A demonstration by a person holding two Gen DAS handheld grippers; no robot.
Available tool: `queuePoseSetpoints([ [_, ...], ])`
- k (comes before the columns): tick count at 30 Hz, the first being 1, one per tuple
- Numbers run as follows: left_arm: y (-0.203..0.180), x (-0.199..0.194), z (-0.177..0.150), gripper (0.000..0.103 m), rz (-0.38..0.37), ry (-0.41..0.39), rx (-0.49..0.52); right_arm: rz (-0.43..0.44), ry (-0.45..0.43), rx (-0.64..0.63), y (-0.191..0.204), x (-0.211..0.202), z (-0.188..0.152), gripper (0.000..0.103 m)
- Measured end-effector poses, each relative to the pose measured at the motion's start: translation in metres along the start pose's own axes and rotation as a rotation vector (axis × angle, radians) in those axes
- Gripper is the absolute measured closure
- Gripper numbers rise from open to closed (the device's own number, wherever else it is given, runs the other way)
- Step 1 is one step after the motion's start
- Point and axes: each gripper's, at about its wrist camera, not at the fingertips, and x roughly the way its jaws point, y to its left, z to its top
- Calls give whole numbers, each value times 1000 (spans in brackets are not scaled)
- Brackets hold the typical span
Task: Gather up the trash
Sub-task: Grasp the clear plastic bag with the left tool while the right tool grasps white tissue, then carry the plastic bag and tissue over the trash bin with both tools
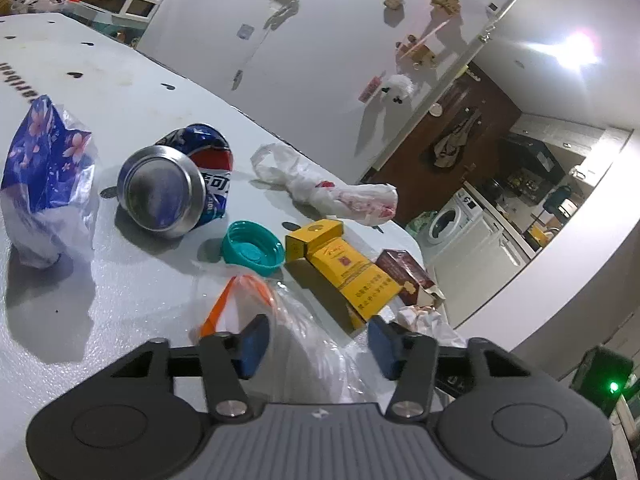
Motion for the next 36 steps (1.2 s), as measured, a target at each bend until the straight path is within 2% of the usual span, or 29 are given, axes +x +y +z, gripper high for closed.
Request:
queuePoseSetpoints([
  [3, 2, -1, -2, 68, 9, -2, -8, 7, 3, -3, -1, -3, -1, 53],
  [4, 2, -1, -2, 77, 12, -2, -10, 9, 2, -2, -2, -5, -1, 54],
  [5, 2, -2, -2, 81, 16, -4, -10, 9, 3, -2, -3, -7, -2, 57],
  [9, -3, -7, -5, 85, 29, -14, 23, 8, 5, -4, -6, -15, -1, 75],
  [15, -21, -20, -10, 90, 58, -49, 103, 8, 8, -20, -6, -29, -4, 81],
  [26, -73, -54, -21, 95, 161, -145, 328, 18, -45, -36, -10, -79, 2, 83],
  [36, -113, -64, -42, 95, 206, -178, 455, -19, -74, -56, -18, -120, 2, 84],
])
